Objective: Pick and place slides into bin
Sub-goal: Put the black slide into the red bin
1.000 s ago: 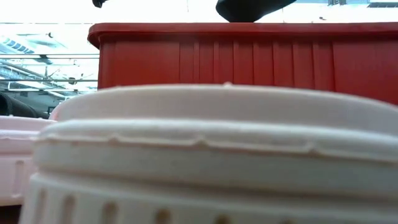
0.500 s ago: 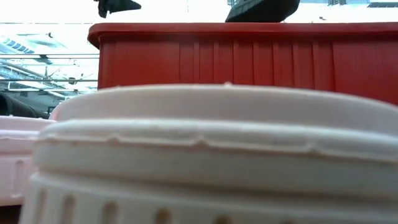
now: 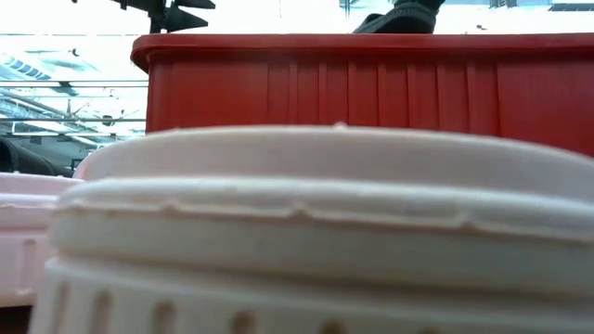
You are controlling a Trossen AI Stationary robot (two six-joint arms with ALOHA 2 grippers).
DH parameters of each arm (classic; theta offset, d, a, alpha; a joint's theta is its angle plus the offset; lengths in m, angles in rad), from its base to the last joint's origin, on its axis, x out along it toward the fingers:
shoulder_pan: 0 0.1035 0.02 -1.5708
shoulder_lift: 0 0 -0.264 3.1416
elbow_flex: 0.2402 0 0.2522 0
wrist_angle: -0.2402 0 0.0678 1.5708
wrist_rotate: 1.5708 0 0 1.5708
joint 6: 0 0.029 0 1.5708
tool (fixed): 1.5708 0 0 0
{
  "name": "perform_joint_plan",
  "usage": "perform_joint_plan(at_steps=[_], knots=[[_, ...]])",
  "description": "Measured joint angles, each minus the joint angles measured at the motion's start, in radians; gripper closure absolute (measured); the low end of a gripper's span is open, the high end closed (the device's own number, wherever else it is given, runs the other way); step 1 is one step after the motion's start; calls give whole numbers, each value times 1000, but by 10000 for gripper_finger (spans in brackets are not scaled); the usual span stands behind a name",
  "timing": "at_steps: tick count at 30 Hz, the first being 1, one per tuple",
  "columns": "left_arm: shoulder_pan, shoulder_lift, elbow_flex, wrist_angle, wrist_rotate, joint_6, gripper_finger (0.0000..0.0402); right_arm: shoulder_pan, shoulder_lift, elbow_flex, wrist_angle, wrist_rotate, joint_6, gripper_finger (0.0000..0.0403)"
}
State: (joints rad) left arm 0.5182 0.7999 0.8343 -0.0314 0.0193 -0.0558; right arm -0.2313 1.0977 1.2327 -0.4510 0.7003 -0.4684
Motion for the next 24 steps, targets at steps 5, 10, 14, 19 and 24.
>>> perform_joint_plan(at_steps=[5, 10, 14, 19, 24], knots=[[111, 55, 42, -26, 19, -2, 147, -101, 0, 0, -1, -107, 7, 399], [185, 127, 65, -25, 129, -2, 147, -191, 5, -25, -5, -206, 36, 399], [213, 180, 67, -7, 141, -6, 147, -245, 8, -99, 7, -205, 35, 399], [242, 214, 67, 39, 140, -24, 147, -280, 8, -196, 76, -205, 43, 399], [247, 217, 67, 46, 146, -27, 147, -281, 8, -290, 172, -206, 41, 399]])
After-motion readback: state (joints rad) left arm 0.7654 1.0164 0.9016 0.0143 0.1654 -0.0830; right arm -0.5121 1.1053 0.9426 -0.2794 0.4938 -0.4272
